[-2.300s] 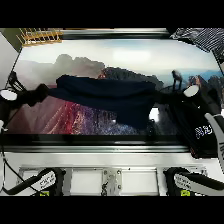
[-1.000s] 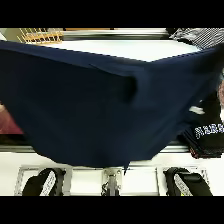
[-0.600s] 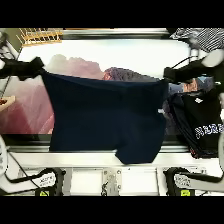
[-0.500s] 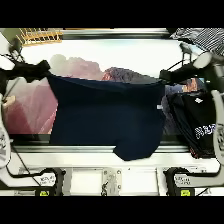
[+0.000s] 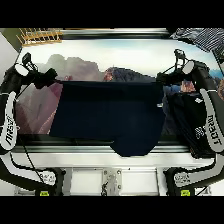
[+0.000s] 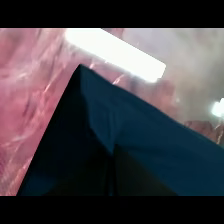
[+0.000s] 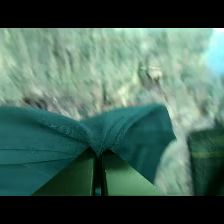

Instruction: Fold the clothes and pants, and hang the long-sleeved shirts on hangers.

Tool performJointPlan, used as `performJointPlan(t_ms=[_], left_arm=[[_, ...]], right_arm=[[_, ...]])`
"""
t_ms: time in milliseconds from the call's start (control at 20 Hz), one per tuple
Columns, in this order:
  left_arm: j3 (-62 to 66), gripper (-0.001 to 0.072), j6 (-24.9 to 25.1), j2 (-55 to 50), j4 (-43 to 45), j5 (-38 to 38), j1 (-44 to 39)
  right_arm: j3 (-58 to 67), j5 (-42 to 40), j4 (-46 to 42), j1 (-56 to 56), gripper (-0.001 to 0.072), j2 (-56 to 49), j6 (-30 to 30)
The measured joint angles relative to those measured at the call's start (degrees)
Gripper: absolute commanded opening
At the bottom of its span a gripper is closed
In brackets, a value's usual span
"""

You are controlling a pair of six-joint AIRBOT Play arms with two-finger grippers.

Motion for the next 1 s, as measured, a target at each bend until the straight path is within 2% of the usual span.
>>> performJointPlan(t_ms=[450,650,700,750,800,1000], left_arm=[[-19.2,0.0006,0.9,5.8,0.5,4.0,0.4],[-23.7,0.0007,1.0,6.9,0.5,5.7,0.4],[-24.1,0.0127,1.1,7.0,0.4,5.7,0.4],[-24.5,0.0381,1.5,7.1,0.0,5.7,0.4],[-24.7,0.0496,2.0,7.4,-0.7,5.3,0.5],[-25.1,0.0506,4.2,12.5,-1.9,2.3,2.9]], right_arm=[[-17.8,1.6,-4.0,0.0,0.0013,7.8,0.6],[-23.5,1.2,-3.6,0.0,0.0032,8.3,0.6],[-24.3,1.1,-3.5,0.0,0.0225,8.4,0.6],[-24.8,1.1,-3.4,0.0,0.0511,8.5,0.6],[-25.1,1.1,-3.4,-0.1,0.0598,8.9,0.6],[-25.2,1.8,-3.8,-1.1,0.0594,14.8,0.6]])
